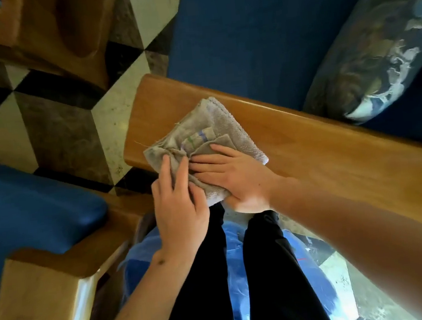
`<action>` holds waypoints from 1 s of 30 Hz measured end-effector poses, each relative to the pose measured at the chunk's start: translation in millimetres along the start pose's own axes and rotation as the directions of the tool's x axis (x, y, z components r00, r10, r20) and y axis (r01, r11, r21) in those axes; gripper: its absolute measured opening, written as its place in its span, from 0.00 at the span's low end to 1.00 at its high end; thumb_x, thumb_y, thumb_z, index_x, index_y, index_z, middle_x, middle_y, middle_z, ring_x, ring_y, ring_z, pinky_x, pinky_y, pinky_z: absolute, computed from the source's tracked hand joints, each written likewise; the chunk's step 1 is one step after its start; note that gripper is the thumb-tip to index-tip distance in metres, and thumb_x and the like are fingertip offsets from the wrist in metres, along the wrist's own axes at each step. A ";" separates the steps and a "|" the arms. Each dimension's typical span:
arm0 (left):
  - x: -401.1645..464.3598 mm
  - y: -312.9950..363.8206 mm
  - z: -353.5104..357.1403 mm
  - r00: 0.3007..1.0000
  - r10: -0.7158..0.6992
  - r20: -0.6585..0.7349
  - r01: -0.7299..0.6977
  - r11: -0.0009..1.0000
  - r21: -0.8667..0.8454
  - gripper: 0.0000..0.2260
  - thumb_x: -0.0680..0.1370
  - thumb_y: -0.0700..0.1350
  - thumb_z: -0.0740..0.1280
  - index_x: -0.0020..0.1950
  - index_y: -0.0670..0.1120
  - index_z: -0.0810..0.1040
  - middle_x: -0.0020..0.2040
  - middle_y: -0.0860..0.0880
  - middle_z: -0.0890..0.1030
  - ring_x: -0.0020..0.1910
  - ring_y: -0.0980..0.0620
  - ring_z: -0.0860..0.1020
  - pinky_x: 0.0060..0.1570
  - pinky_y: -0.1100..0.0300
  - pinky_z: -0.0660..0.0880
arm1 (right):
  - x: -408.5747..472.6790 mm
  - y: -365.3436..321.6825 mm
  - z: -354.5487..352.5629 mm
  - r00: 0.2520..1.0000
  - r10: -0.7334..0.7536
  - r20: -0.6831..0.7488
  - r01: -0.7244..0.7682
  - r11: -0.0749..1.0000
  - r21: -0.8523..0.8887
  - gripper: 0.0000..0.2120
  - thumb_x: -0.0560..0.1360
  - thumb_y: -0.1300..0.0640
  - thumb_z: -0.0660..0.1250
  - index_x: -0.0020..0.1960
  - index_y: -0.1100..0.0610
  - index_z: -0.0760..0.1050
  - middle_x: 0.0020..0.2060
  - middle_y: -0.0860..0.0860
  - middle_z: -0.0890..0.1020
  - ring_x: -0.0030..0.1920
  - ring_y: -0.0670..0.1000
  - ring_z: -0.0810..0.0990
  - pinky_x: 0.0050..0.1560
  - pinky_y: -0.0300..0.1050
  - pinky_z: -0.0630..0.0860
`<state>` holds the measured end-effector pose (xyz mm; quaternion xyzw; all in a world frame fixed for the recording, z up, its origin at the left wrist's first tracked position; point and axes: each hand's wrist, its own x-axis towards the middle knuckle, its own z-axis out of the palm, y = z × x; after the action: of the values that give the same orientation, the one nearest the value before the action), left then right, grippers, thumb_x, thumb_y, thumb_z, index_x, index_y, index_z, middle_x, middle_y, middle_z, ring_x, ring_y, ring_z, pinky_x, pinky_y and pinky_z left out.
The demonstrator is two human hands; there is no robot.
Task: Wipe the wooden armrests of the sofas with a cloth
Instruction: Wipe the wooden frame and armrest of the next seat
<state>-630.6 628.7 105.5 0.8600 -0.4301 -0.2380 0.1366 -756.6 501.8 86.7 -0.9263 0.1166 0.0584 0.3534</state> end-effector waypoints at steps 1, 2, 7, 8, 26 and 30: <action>-7.9 12.4 8.6 1.000 0.007 0.008 -0.007 1.000 0.010 0.22 0.81 0.43 0.58 0.75 0.44 0.73 0.79 0.39 0.66 0.63 0.39 0.71 0.61 0.49 0.70 | -17.6 4.4 0.5 1.000 0.014 -0.025 -0.014 1.000 0.021 0.31 0.74 0.57 0.63 0.78 0.57 0.71 0.79 0.51 0.70 0.82 0.52 0.62 0.84 0.56 0.47; -14.1 22.4 15.4 1.000 0.016 0.018 -0.016 1.000 0.017 0.23 0.80 0.43 0.57 0.75 0.44 0.73 0.79 0.39 0.67 0.61 0.39 0.71 0.60 0.48 0.72 | -32.2 8.5 2.2 0.999 0.029 -0.046 -0.028 0.999 0.038 0.31 0.74 0.56 0.61 0.77 0.58 0.72 0.78 0.52 0.72 0.81 0.53 0.63 0.84 0.56 0.49; -44.3 92.6 61.0 0.982 0.161 0.102 -0.166 0.985 0.039 0.23 0.80 0.44 0.56 0.74 0.43 0.74 0.78 0.39 0.69 0.61 0.41 0.71 0.58 0.47 0.75 | -132.3 37.1 12.4 0.975 0.128 -0.181 -0.117 0.991 0.070 0.30 0.71 0.60 0.67 0.74 0.59 0.76 0.76 0.54 0.75 0.79 0.54 0.68 0.82 0.60 0.55; -51.1 110.6 73.5 0.971 0.203 0.126 -0.211 0.976 0.049 0.23 0.80 0.44 0.57 0.74 0.43 0.74 0.78 0.39 0.69 0.59 0.41 0.71 0.57 0.47 0.76 | -159.2 43.2 15.7 0.961 0.162 -0.223 -0.151 0.986 0.068 0.30 0.71 0.61 0.69 0.73 0.59 0.76 0.75 0.54 0.75 0.79 0.54 0.68 0.82 0.59 0.55; -121.2 276.0 170.5 0.750 0.513 0.417 -0.529 0.844 -0.088 0.27 0.77 0.36 0.65 0.77 0.46 0.71 0.82 0.43 0.61 0.59 0.41 0.71 0.62 0.50 0.73 | -364.6 70.1 74.0 0.519 0.597 -0.612 -0.592 0.767 0.246 0.27 0.72 0.54 0.62 0.69 0.59 0.79 0.72 0.57 0.79 0.77 0.55 0.70 0.81 0.59 0.59; -76.4 243.5 135.8 0.755 0.539 0.373 -0.496 0.842 -0.214 0.25 0.76 0.31 0.62 0.72 0.47 0.75 0.78 0.46 0.70 0.64 0.45 0.74 0.67 0.55 0.72 | -267.1 24.1 88.7 0.189 0.781 -0.596 -0.704 0.531 0.472 0.29 0.79 0.50 0.58 0.77 0.59 0.68 0.79 0.57 0.69 0.81 0.58 0.63 0.83 0.57 0.47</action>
<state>-905.9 541.8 119.4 0.6275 -0.6574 -0.3913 0.1450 -1023.1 590.4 56.2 -0.6647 0.6861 -0.1752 0.2380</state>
